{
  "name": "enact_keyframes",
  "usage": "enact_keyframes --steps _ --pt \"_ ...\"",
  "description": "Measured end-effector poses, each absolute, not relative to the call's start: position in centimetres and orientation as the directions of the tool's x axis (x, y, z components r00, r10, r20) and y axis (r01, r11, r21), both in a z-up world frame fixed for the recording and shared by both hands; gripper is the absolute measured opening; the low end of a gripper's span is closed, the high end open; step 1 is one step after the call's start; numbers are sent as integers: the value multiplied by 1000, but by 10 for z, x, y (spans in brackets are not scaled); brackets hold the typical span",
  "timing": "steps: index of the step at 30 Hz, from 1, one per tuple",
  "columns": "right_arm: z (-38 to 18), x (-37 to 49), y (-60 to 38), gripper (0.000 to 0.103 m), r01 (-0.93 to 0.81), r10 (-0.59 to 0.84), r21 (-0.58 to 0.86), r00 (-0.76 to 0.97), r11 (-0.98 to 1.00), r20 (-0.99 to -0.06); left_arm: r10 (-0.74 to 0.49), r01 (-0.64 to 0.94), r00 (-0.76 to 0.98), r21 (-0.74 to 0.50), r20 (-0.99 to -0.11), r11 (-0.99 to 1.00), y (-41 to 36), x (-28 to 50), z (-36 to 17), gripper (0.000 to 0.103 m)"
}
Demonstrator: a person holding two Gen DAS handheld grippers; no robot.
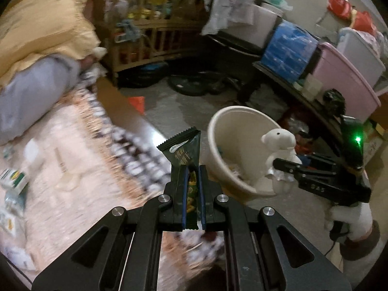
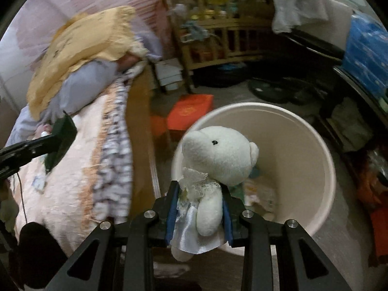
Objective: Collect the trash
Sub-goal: 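Carry snack bag and plush toy over the white bucket and open both tools, then return both tools to the trash on the bed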
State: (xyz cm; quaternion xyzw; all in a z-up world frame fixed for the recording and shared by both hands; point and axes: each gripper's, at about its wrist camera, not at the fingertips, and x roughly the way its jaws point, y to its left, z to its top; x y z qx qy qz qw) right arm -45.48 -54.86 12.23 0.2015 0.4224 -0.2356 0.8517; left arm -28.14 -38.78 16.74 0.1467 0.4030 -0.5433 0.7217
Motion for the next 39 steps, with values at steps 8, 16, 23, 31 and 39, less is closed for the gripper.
enact_keyframes --steps 8,16,23,31,39 --pt "100 -473 -586 30 633 -250 139 485 761 -838 -670 905 -75 -332 -739 265 -453 -308 150 6" --pt "76 -481 -610 30 666 -235 161 464 729 -854 -665 885 -185 -417 -723 207 -500 -323 135 5" --pt "69 -482 -620 55 701 -237 193 467 686 -852 -666 850 -225 -478 -711 223 -515 -319 122 41" --pt "66 -471 -603 56 673 -204 208 479 710 -854 -657 877 -129 -394 -743 273 -487 -306 131 45" --pt "79 -445 -569 60 609 -172 210 508 765 -844 -632 876 46 -273 -774 397 -437 -276 137 45"
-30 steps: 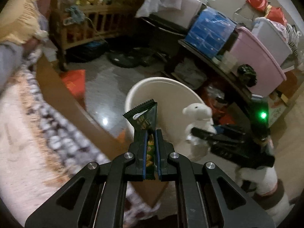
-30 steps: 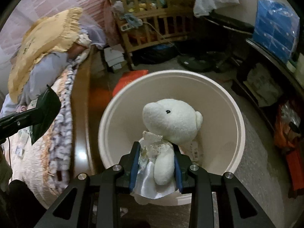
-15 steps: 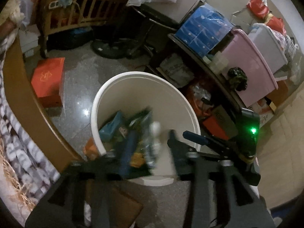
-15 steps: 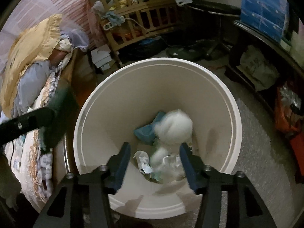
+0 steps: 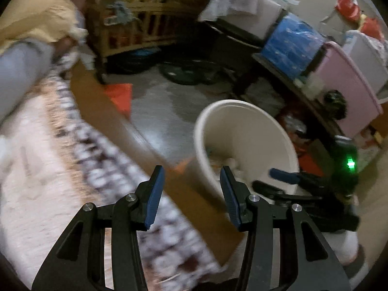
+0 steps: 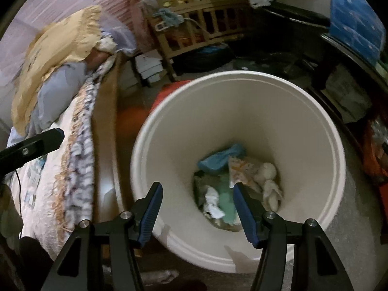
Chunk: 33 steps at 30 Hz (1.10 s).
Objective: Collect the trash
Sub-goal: 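Return both tools to the trash on the bed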
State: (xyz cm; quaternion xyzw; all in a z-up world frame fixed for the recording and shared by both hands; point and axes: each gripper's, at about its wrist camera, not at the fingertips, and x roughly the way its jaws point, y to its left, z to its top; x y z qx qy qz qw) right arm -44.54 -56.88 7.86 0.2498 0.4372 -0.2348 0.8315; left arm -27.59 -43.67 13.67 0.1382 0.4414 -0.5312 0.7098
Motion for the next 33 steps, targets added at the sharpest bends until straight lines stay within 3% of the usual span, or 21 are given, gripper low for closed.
enact_keyframes --steps 16,33 --pt "101 -356 -477 65 422 -58 224 560 878 -826 -558 762 265 -184 -786 621 -321 -208 136 45" --pt "103 -232 -376 69 177 89 217 542 960 -836 -467 565 364 -207 -806 798 -190 -129 119 45"
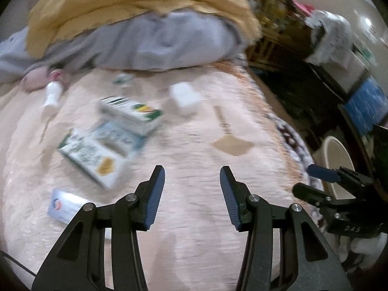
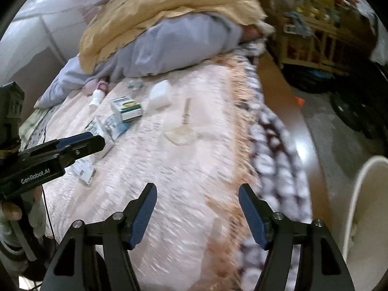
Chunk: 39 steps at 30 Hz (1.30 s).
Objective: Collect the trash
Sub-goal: 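Return both tools to the trash on the bed, then grasp the white sponge with right tool while left tool grasps clear plastic wrapper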
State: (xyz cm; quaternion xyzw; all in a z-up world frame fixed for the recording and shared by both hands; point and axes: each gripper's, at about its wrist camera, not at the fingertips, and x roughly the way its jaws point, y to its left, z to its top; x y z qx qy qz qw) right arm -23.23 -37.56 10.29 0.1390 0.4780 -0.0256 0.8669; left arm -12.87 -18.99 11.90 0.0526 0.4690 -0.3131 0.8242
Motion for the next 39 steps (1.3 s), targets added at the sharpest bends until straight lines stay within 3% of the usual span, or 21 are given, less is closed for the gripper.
enact_keyframes --steps 13,20,26,29,39 --pt "97 -139 -343 69 89 149 235 549 968 -822 -406 405 422 -232 -810 884 -111 -59 112 45" --pt "80 -68 -337 69 85 118 198 555 977 -823 -427 401 423 -258 -799 879 -115 -27 112 46" --pt "59 -21 -341 69 75 145 219 541 973 -828 -444 420 411 -267 -796 867 -137 12 108 54" --pt "47 -5 -341 40 61 151 213 522 975 -839 -436 427 401 -257 -805 867 -151 32 104 57" --pt "72 -55 -359 37 8 205 259 586 966 -784 -365 441 371 -185 -854 879 -201 98 71 60"
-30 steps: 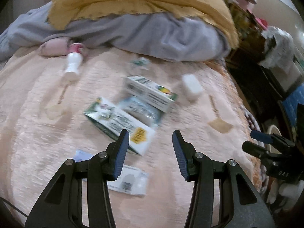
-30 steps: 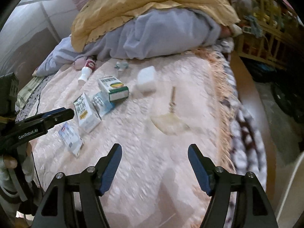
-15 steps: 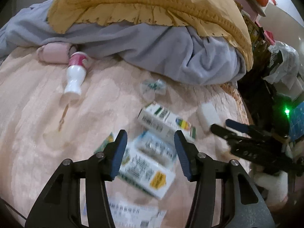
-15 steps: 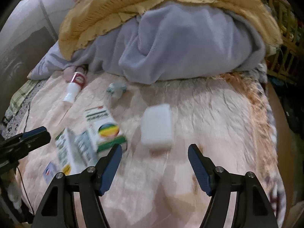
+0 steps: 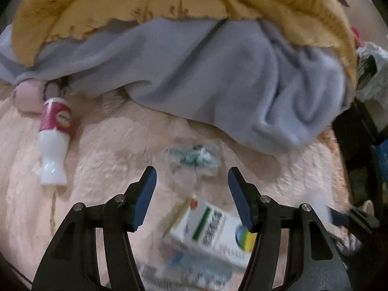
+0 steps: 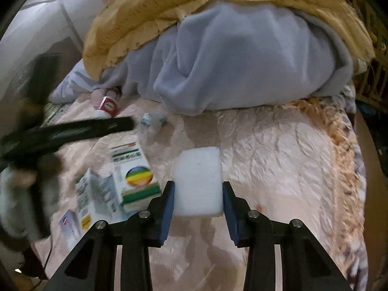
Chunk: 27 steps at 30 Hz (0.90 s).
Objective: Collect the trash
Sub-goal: 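Grasp the white sponge with right tool while left tool grasps clear plastic wrapper, then carry sponge and wrapper over the white bucket and open both tools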
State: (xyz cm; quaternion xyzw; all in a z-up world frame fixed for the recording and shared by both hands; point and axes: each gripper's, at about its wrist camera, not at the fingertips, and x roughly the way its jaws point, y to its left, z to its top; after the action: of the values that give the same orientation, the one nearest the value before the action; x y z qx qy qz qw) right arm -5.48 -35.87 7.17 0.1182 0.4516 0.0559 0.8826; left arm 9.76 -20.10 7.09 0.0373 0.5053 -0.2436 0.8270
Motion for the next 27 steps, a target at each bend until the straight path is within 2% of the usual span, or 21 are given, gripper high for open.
enact_keyframes --steps 4,5,6,8,10,20,27 --pt "77 -77 -367 37 8 208 262 589 965 -781 -324 434 354 -152 -878 888 -215 117 57 59" --pt "78 -83 -369 37 10 207 263 589 965 -781 -310 429 345 -145 -886 891 -218 122 52 52" --pt "80 -90 -373 37 11 205 263 591 965 -780 -306 426 336 -146 -891 893 -219 125 49 35" --pt "84 -103 -377 37 14 202 262 600 965 -774 -316 418 321 -166 -893 893 -218 128 45 22" --pt "88 -117 -383 37 20 196 261 605 965 -772 -348 414 331 -196 -877 889 -211 124 53 14" --pt "100 -177 -386 37 90 174 288 617 953 -768 -475 547 381 -221 -793 807 -197 23 126 14" --pt "103 -227 -388 37 151 133 278 608 949 -782 -532 649 373 -196 -760 735 -226 -71 146 14"
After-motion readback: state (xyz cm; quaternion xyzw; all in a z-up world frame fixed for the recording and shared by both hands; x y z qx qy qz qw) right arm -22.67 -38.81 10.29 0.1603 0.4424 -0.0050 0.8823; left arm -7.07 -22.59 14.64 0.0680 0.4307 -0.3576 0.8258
